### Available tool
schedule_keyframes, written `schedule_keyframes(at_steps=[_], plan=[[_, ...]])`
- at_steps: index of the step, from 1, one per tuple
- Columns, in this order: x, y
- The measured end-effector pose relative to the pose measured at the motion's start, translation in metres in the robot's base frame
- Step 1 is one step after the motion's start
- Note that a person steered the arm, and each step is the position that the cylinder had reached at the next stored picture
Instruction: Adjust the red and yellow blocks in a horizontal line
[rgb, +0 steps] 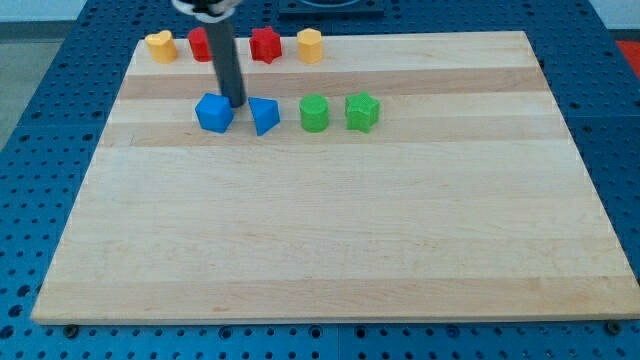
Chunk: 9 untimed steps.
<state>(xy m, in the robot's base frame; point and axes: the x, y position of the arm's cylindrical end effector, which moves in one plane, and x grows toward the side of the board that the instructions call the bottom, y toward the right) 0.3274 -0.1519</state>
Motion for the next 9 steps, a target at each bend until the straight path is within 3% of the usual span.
schedule_keyframes(at_steps=[2, 3, 4, 5, 6, 9], plan=[[-0.016, -0.028], [-0.023, -0.077], [0.0, -0.137], [-0.003, -0.153], [-0.072, -0.153], [-0.109, -0.153]])
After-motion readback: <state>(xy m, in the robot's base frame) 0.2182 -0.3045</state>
